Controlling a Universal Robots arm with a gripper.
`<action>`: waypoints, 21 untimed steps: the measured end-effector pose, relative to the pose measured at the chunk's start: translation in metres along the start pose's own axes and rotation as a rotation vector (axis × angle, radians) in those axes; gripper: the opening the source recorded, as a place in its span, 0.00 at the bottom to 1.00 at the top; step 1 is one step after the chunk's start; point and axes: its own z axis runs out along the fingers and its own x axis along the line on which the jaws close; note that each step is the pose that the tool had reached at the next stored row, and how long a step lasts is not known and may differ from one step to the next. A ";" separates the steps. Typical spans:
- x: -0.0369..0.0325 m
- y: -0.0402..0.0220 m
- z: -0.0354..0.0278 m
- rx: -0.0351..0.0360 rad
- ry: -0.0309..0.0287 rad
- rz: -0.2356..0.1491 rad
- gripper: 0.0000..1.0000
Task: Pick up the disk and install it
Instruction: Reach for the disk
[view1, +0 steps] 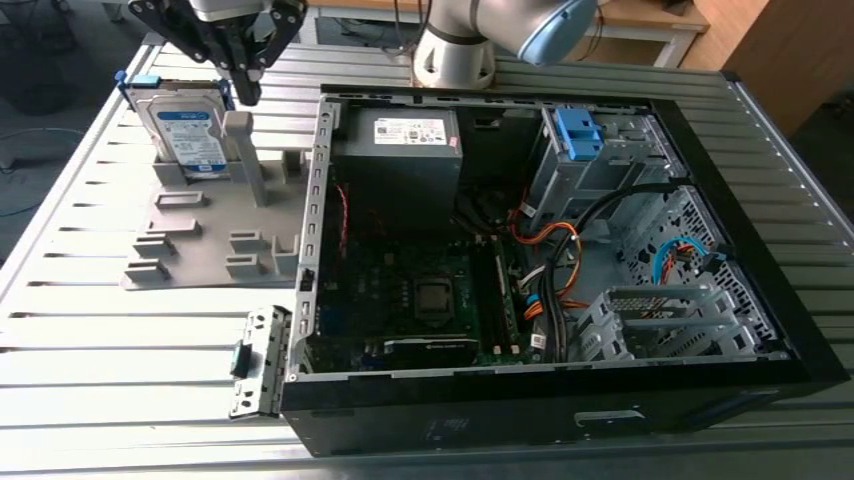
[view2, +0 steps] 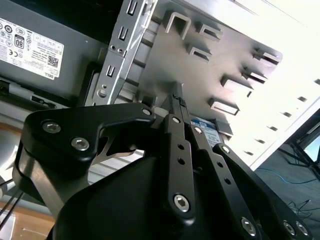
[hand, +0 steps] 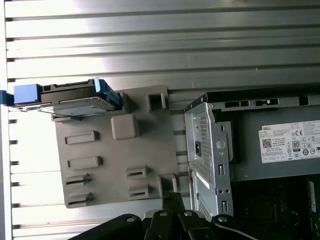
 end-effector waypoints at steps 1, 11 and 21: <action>0.0017 -0.0001 0.0000 0.0000 0.0000 0.000 0.11; 0.0168 -0.0013 0.0001 0.0000 0.0000 0.000 0.11; 0.0310 -0.0024 0.0001 0.0000 0.0000 0.000 0.11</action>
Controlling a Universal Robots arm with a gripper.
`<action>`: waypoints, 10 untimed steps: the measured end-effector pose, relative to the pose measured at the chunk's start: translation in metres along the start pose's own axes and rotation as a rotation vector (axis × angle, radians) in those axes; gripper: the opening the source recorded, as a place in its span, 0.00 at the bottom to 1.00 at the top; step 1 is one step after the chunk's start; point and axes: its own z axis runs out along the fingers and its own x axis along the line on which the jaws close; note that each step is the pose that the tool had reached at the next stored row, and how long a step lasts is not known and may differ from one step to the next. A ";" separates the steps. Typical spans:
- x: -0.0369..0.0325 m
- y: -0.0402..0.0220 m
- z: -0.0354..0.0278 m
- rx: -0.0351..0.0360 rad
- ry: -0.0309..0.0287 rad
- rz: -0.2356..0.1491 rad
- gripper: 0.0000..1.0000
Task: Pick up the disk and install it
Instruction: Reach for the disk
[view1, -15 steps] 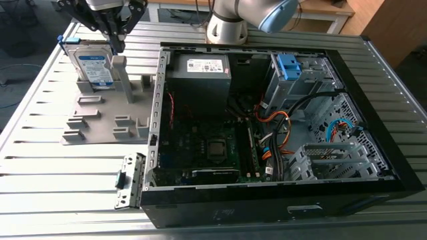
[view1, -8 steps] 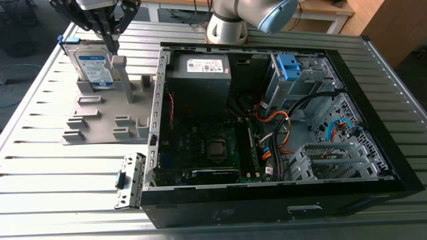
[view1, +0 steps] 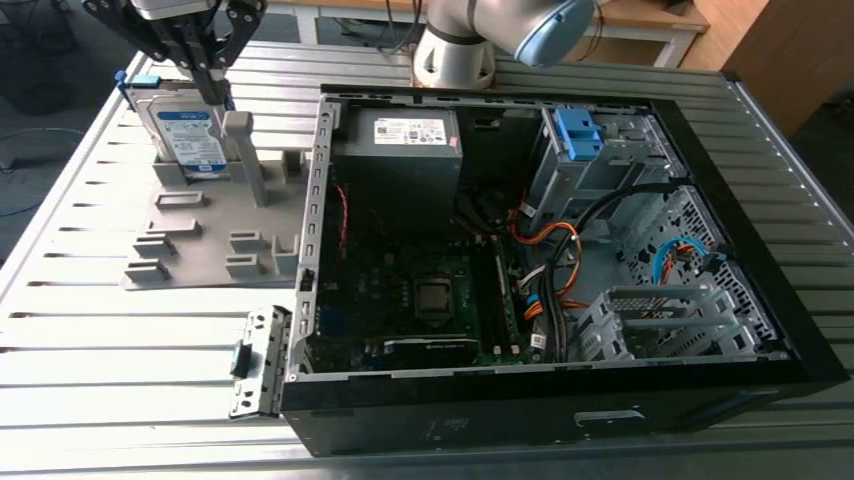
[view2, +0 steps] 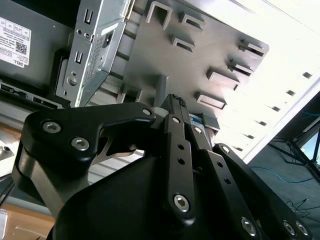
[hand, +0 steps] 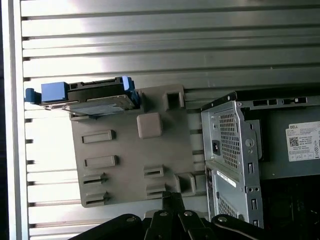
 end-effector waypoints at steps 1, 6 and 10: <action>0.0013 -0.0001 0.0000 0.0000 0.0000 0.000 0.11; 0.0074 -0.0006 0.0001 0.0000 0.0000 0.000 0.11; 0.0119 -0.0009 0.0002 0.0000 0.0000 0.000 0.11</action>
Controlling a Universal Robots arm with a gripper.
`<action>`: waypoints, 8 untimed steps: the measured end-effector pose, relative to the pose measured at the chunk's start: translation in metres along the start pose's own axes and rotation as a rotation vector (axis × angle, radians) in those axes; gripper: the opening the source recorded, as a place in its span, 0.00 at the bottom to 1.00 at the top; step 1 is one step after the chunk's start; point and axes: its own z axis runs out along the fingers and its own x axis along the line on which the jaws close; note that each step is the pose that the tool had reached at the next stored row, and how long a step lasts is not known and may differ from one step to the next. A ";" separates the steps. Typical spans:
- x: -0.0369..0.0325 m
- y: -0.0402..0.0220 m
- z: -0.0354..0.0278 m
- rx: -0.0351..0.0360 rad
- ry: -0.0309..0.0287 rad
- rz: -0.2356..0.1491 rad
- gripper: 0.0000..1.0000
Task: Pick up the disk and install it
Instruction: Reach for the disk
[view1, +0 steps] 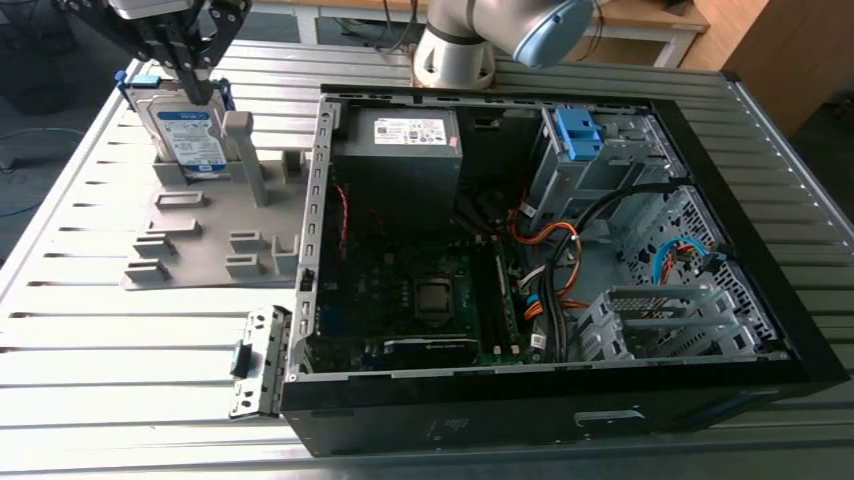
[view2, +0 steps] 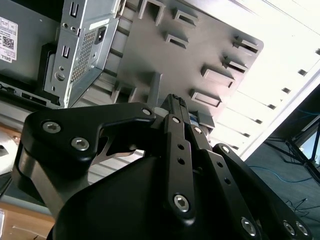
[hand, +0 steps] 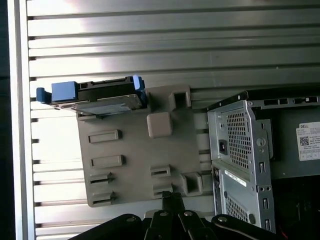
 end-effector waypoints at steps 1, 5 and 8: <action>0.0012 -0.0001 0.0000 0.0000 0.0000 0.000 0.11; 0.0065 -0.0005 0.0001 0.0000 0.0000 0.000 0.11; 0.0103 -0.0008 0.0002 0.0000 0.0000 0.000 0.11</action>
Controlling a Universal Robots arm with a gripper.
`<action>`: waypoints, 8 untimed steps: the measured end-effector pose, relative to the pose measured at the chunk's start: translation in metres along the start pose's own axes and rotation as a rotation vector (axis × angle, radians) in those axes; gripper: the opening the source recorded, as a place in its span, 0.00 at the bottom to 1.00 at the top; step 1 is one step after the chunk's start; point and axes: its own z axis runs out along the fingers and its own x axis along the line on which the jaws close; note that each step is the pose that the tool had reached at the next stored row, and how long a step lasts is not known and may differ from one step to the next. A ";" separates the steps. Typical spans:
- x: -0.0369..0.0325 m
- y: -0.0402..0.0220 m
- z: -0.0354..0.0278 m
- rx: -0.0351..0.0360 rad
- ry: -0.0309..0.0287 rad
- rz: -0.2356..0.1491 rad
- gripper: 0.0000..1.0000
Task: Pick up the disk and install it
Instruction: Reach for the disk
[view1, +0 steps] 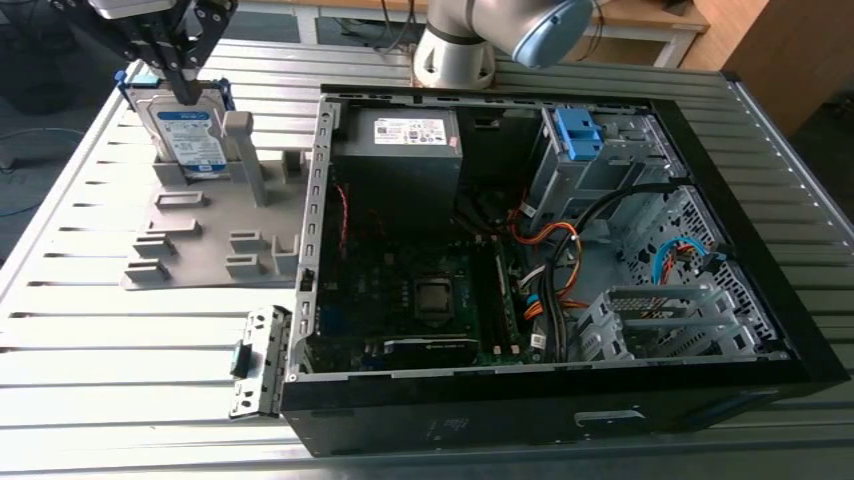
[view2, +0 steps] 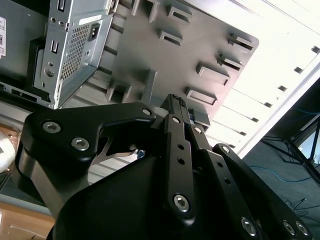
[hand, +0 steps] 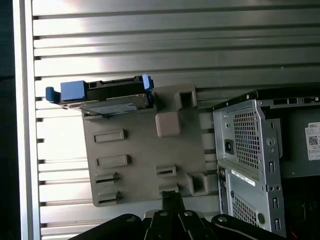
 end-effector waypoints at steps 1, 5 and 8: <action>0.0013 -0.0001 0.0000 0.0000 0.0000 0.000 0.11; 0.0065 -0.0005 0.0002 0.0000 0.0000 0.000 0.11; 0.0113 -0.0009 0.0004 0.0000 0.0000 0.000 0.11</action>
